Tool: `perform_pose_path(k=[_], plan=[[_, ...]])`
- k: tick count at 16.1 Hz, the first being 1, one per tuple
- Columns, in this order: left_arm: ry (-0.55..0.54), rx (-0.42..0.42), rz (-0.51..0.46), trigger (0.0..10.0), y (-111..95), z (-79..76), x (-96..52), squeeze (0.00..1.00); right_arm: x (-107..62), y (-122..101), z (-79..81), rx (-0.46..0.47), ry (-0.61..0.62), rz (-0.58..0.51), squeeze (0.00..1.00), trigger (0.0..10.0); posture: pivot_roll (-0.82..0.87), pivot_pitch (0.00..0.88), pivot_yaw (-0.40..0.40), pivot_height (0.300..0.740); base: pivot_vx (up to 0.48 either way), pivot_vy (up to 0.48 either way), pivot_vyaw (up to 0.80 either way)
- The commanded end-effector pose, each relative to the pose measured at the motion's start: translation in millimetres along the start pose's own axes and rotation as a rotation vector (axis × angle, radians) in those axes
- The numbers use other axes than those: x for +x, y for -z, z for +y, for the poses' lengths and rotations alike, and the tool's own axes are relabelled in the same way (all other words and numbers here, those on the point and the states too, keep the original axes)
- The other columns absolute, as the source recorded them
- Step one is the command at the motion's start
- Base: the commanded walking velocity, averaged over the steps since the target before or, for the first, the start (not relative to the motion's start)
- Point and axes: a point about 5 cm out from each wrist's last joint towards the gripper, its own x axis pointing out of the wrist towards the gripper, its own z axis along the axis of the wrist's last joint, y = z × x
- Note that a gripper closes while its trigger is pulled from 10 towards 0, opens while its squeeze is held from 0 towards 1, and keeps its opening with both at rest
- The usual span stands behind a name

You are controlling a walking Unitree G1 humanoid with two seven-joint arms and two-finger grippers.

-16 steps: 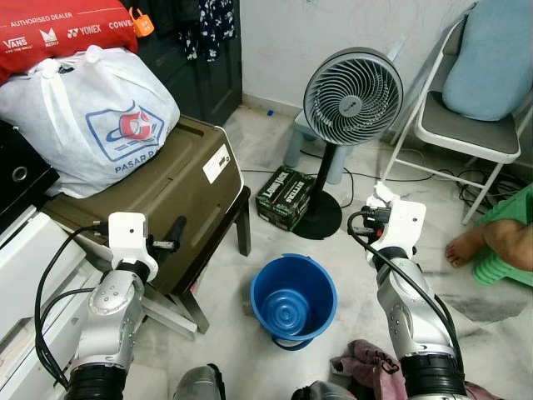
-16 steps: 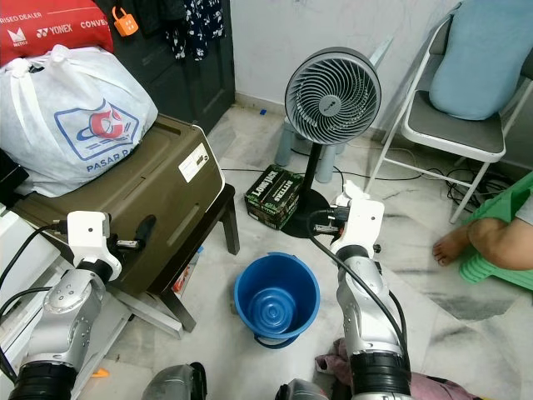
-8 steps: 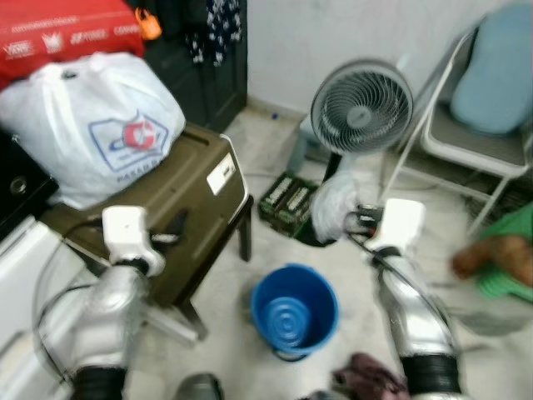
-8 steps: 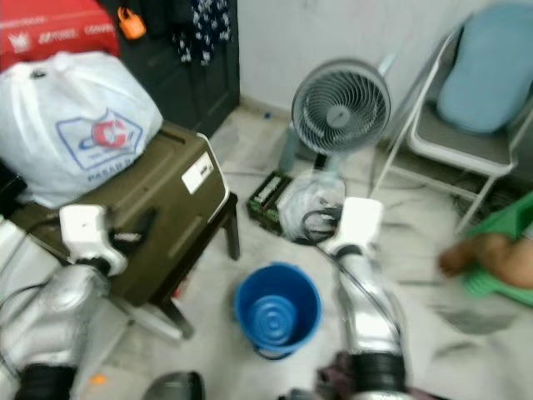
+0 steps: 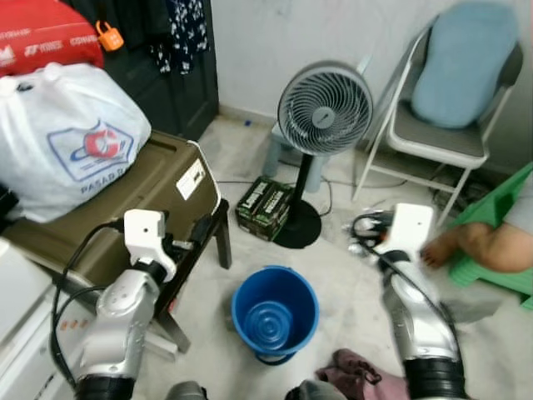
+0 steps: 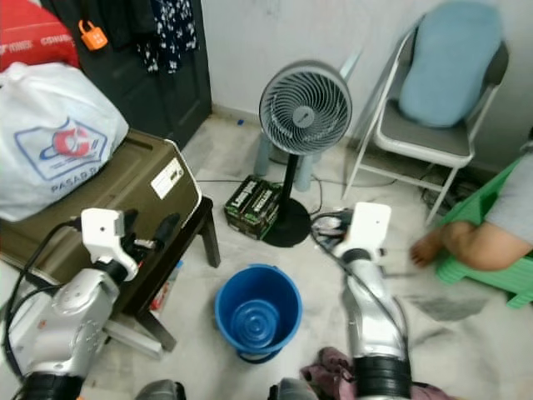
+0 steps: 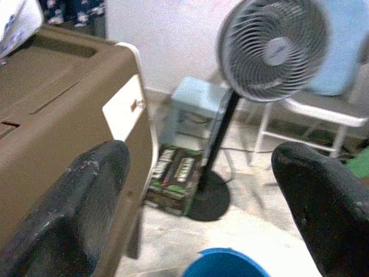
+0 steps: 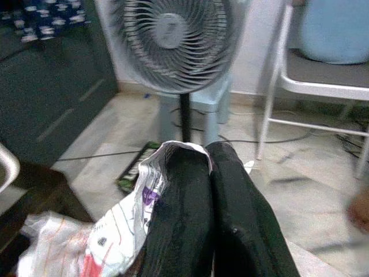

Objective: Clean up the room

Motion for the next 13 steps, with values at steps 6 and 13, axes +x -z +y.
perform_pose_path(k=[6, 13], plan=[[0.094, -0.008, -0.013, 10.0, -6.2, -9.7, -1.8, 0.00, 1.9, -3.5, 1.5, -0.008, -0.004, -0.013, 0.00, 10.0, -0.02, 0.071, -0.044, 0.740, 0.000, 0.000, 0.00], [0.119, -0.027, -0.014, 10.0, -7.7, -14.8, -0.9, 0.00, 2.1, -3.5, 2.0, -0.010, -0.008, -0.012, 0.00, 10.0, -0.02, 0.070, -0.046, 0.740, 0.000, 0.000, 0.09]])
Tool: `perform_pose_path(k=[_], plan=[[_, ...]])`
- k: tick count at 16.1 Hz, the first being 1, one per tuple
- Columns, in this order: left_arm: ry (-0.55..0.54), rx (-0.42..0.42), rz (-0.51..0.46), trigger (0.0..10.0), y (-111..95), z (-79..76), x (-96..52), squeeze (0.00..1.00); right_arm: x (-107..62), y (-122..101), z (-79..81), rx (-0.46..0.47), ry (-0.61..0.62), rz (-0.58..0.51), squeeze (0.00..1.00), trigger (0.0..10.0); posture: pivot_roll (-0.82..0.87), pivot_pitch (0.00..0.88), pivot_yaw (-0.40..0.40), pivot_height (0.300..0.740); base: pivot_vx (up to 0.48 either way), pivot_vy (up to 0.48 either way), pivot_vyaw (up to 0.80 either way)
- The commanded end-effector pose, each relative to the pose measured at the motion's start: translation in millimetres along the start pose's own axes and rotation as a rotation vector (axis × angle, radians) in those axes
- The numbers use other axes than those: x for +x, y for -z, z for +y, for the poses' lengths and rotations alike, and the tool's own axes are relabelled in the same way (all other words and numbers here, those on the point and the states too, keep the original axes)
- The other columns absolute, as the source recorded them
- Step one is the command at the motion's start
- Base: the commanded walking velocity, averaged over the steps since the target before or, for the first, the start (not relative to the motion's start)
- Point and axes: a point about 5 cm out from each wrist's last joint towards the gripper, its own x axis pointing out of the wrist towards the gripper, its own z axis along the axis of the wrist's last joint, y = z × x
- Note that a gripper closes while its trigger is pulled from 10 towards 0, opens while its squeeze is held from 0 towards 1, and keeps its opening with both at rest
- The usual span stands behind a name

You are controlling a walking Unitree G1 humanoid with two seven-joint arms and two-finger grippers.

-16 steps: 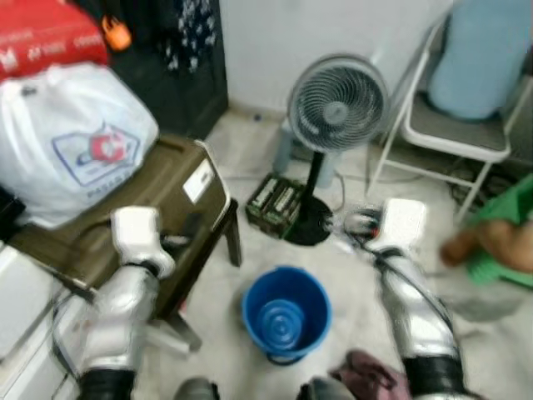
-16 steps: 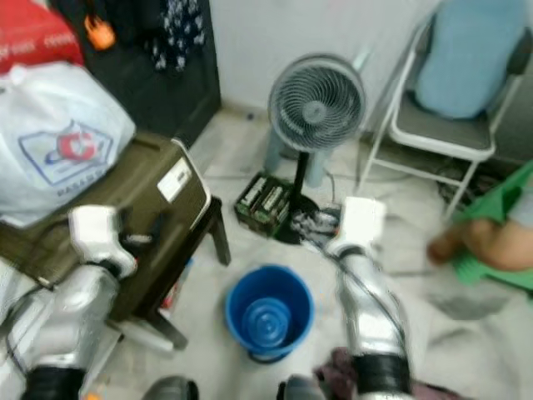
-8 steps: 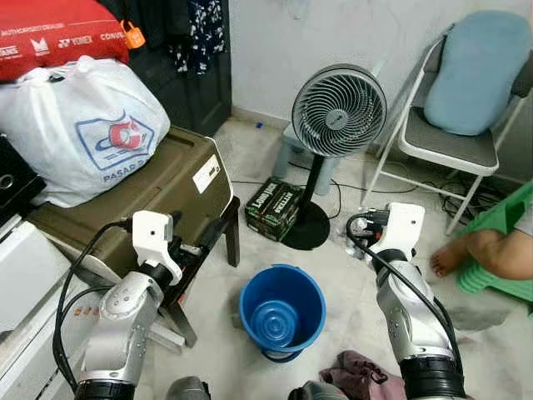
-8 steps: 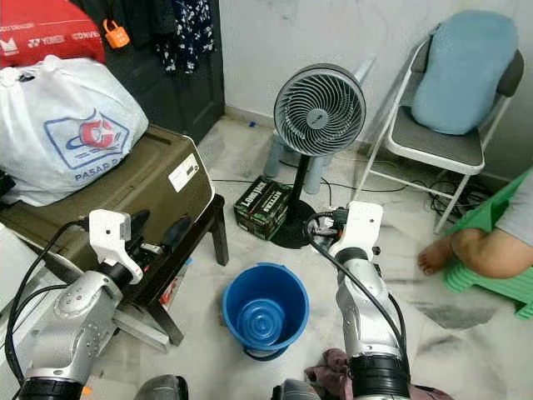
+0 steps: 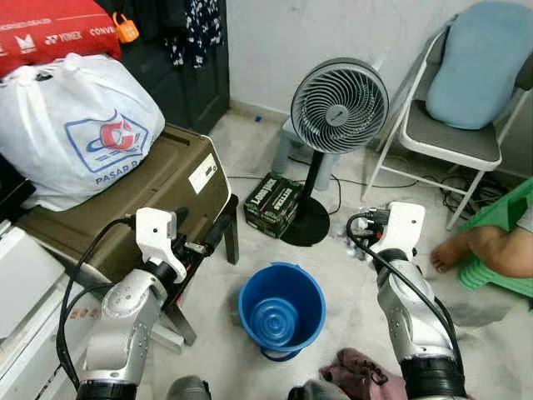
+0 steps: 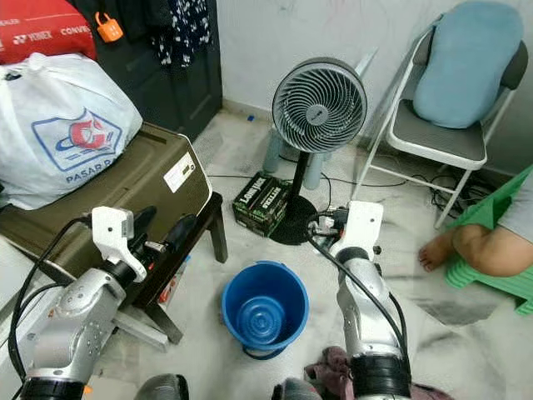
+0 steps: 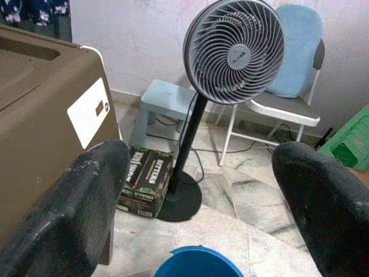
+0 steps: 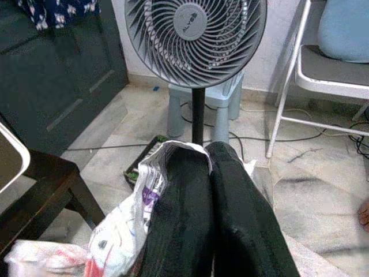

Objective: Clean up the room

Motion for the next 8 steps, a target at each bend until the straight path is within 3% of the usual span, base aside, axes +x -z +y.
perform_pose_path(k=[1, 5, 8], plan=[[0.003, -0.003, 0.001, 10.0, -0.7, -0.4, -1.1, 0.00, 1.7, -2.9, 1.7, -0.004, -0.008, -0.011, 0.00, 10.0, -0.02, 0.070, -0.046, 0.740, 0.262, 0.000, 0.61], [0.004, -0.003, 0.001, 10.0, -1.3, -1.0, -0.1, 0.00, 1.6, -2.7, 1.8, -0.002, -0.006, -0.010, 0.00, 10.0, -0.02, 0.070, -0.045, 0.740, 0.067, 0.000, 0.52], [0.005, 0.001, 0.008, 10.0, -0.6, -1.5, -0.3, 0.00, 1.5, -2.4, 1.7, -0.002, -0.007, -0.007, 0.00, 10.0, -0.02, 0.070, -0.046, 0.740, 0.000, 0.000, 0.00]])
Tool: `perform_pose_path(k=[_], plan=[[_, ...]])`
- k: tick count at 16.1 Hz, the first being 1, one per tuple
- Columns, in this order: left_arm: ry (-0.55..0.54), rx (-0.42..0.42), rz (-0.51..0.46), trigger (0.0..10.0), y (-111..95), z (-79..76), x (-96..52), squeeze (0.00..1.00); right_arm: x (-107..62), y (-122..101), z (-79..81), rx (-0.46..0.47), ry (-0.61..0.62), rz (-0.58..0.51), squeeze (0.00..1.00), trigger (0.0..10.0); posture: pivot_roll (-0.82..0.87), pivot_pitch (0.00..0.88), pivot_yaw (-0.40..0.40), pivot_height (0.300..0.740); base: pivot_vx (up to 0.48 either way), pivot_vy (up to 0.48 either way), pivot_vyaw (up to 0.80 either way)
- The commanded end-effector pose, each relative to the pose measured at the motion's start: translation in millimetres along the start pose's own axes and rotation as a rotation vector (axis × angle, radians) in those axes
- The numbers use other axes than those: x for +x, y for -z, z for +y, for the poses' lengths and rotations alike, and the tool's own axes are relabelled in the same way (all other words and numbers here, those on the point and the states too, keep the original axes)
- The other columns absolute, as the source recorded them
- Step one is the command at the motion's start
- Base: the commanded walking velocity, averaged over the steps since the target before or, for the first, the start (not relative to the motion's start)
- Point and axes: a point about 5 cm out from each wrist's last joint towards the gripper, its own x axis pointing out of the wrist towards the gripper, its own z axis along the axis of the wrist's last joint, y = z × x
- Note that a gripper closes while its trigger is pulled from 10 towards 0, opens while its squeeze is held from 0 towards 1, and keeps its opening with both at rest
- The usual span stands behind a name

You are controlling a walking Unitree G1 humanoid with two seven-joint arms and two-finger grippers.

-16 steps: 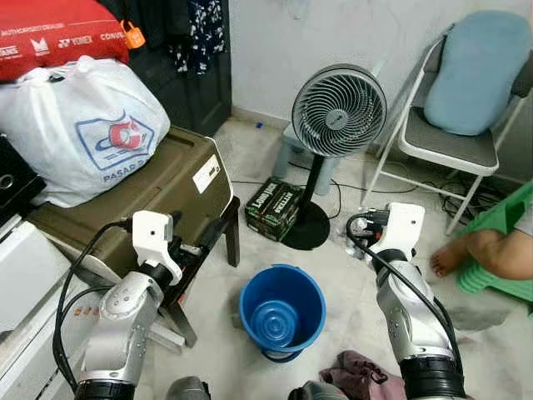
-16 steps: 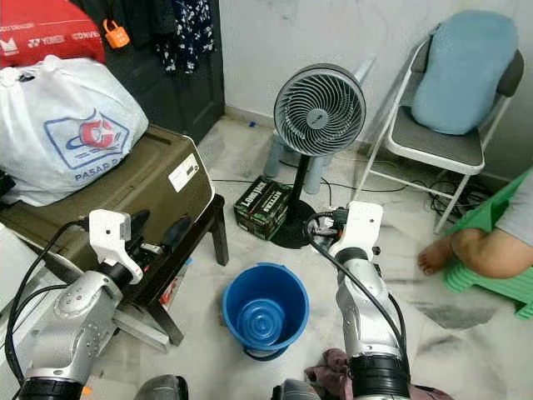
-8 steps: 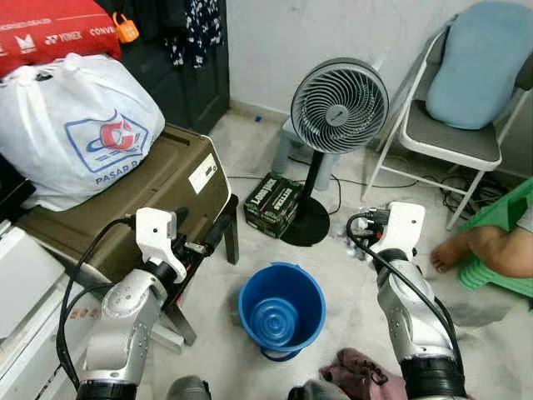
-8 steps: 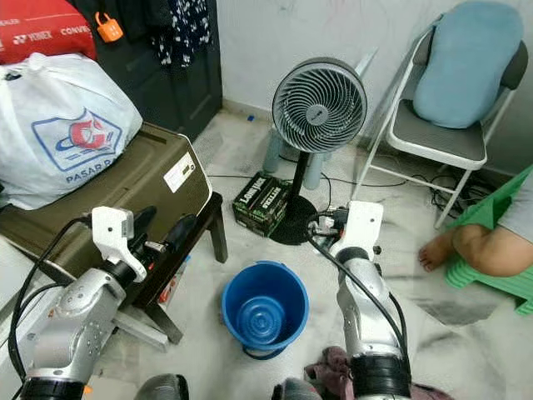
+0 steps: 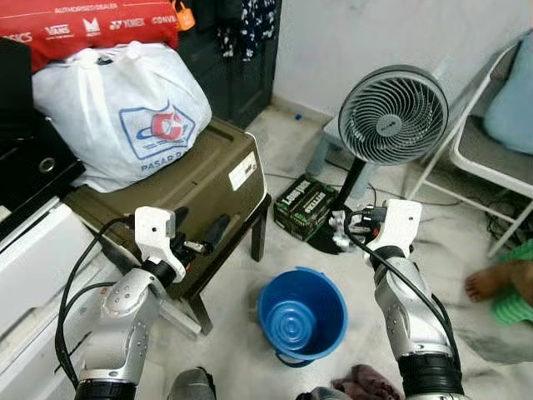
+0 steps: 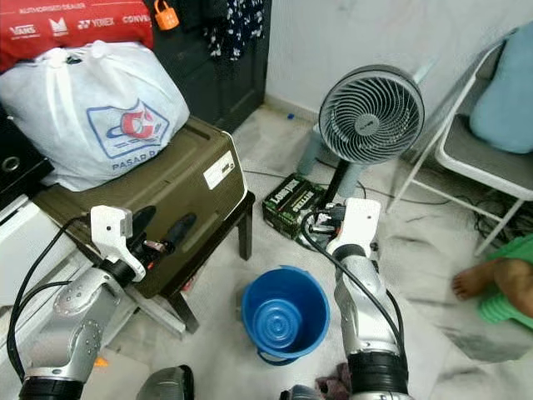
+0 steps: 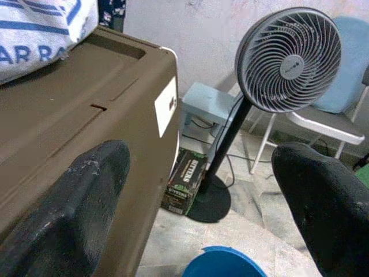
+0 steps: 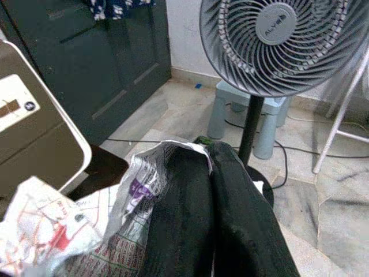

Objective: Clean up the room

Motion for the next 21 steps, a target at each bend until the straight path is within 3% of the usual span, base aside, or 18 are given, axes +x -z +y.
perform_pose_path(k=[1, 5, 7, 8, 10, 12, 13, 16, 18, 21], plan=[[0.008, 0.007, 0.005, 10.0, -1.0, -2.3, 0.4, 0.00, -0.4, 0.4, -2.6, -0.003, 0.006, 0.003, 0.00, 10.0, -0.02, 0.070, -0.046, 0.740, 0.000, 0.000, 0.00], [-0.063, 0.061, 0.008, 10.0, -0.6, 13.7, -10.5, 0.00, 1.5, 4.6, -3.0, -0.004, 0.002, 0.038, 0.00, 10.0, -0.02, 0.064, -0.043, 0.740, 0.000, 0.000, 0.00], [-0.027, 0.052, 0.022, 10.0, 0.2, 16.3, -20.6, 0.00, 5.5, 10.0, -8.4, -0.014, 0.025, 0.086, 0.00, 10.0, -0.01, 0.063, -0.044, 0.740, 0.000, 0.000, 0.00], [0.007, 0.067, 0.042, 10.0, 2.1, 14.9, -25.0, 0.00, 7.1, 10.3, -10.4, -0.022, 0.029, 0.092, 0.00, 10.0, 0.00, 0.063, -0.043, 0.740, 0.000, 0.000, 0.00], [0.200, 0.101, 0.128, 10.0, 9.0, 2.8, -42.4, 0.00, 13.2, 11.5, -22.2, -0.073, 0.053, 0.119, 0.00, 10.0, 0.00, 0.068, -0.043, 0.740, 0.000, 0.000, 0.00], [0.285, 0.136, 0.165, 10.0, 10.0, -2.2, -51.2, 0.00, 15.2, 11.9, -27.9, -0.086, 0.065, 0.130, 0.00, 10.0, 0.01, 0.081, -0.038, 0.740, 0.000, 0.000, 0.00], [0.388, 0.221, 0.215, 10.0, 12.0, -6.9, -64.1, 0.00, 18.6, 18.9, -39.5, -0.101, 0.095, 0.180, 0.00, 10.0, 0.03, 0.095, -0.037, 0.740, 0.000, 0.000, 0.00], [0.396, 0.330, 0.241, 10.0, 10.6, -1.4, -71.5, 0.00, 23.5, 24.8, -45.4, -0.104, 0.113, 0.224, 0.00, 10.0, 0.06, 0.139, -0.022, 0.740, 0.000, 0.000, 0.00], [0.367, 0.386, 0.223, 10.0, -3.0, 4.6, -71.0, 0.00, 27.8, 28.6, -48.7, -0.086, 0.130, 0.263, 0.00, 10.0, 0.09, 0.181, -0.012, 0.740, 0.000, 0.000, 0.00], [0.328, 0.423, 0.233, 10.0, -12.6, 11.0, -81.7, 0.00, 30.9, 41.0, -39.5, -0.051, 0.121, 0.343, 0.00, 10.0, 0.13, 0.240, 0.027, 0.740, 0.000, 0.000, 0.00]])
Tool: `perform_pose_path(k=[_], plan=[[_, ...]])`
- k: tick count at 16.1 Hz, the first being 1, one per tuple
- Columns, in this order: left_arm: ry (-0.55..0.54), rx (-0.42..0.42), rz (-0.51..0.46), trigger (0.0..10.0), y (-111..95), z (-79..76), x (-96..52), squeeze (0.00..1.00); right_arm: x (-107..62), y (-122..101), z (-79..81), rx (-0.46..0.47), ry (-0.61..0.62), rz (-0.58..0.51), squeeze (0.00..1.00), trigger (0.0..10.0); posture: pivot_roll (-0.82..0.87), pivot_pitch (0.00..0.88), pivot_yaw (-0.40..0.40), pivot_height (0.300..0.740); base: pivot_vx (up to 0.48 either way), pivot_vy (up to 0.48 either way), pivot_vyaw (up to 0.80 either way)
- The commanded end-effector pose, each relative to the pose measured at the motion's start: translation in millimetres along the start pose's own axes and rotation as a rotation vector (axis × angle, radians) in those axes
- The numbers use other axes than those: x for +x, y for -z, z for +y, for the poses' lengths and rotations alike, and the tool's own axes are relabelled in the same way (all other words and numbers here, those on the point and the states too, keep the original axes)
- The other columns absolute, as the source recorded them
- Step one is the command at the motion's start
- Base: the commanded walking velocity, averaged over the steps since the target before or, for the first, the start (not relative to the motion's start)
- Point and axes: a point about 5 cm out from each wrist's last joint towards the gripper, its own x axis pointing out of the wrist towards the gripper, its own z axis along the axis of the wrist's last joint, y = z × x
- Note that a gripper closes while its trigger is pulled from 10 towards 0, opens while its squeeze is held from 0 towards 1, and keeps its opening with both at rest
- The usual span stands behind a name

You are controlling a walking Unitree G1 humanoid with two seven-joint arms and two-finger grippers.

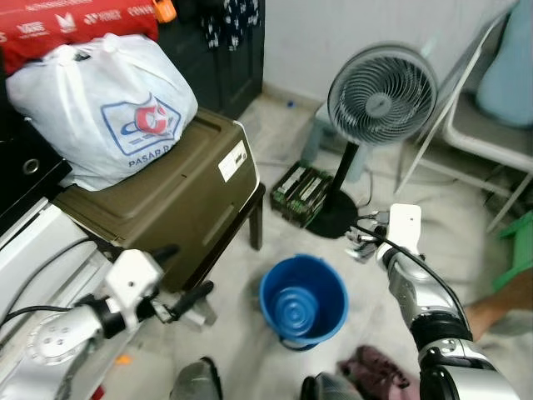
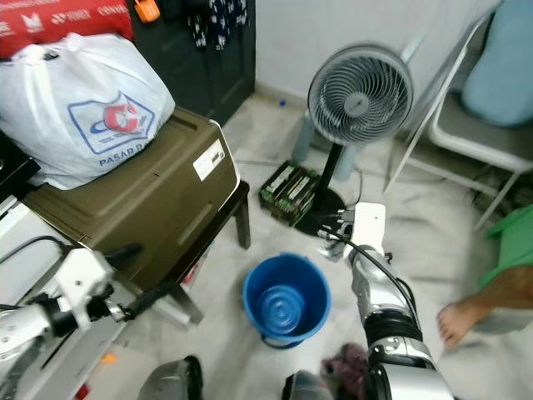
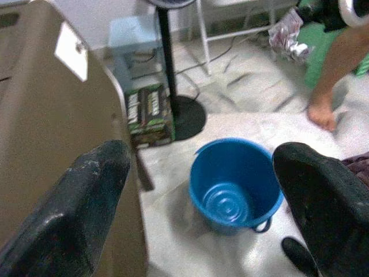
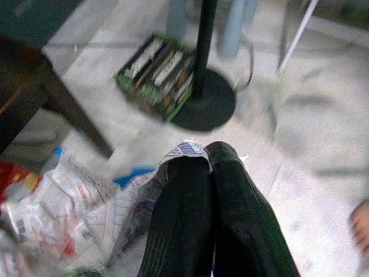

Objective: Clean up the room

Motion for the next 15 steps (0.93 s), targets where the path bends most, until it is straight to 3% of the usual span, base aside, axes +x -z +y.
perform_pose_path(k=[1, 7, 10, 15], plan=[[0.029, 0.031, 0.025, 10.0, -1.9, -6.2, -8.6, 0.00, 1.2, 3.8, 5.7, 0.021, 0.001, 0.023, 0.00, 10.0, 0.16, 0.268, 0.049, 0.740, 0.000, 0.000, 0.00], [0.010, 0.039, 0.131, 10.0, -5.4, -2.9, -47.1, 0.00, 8.0, 8.9, 20.9, 0.090, -0.011, 0.081, 0.00, 10.0, 0.27, 0.362, 0.145, 0.740, 0.000, 0.000, 0.00], [0.020, 0.049, 0.149, 10.0, -9.7, -0.8, -50.5, 0.00, 7.2, 22.4, 22.0, 0.098, 0.013, 0.173, 0.00, 10.0, 0.28, 0.380, 0.165, 0.740, 0.000, 0.000, 0.00], [0.026, 0.049, 0.170, 10.0, -12.5, -0.3, -56.6, 0.00, 6.3, 29.0, 9.5, 0.024, 0.076, 0.202, 0.00, 10.0, 0.30, 0.388, 0.169, 0.740, 0.000, 0.000, 0.00]])
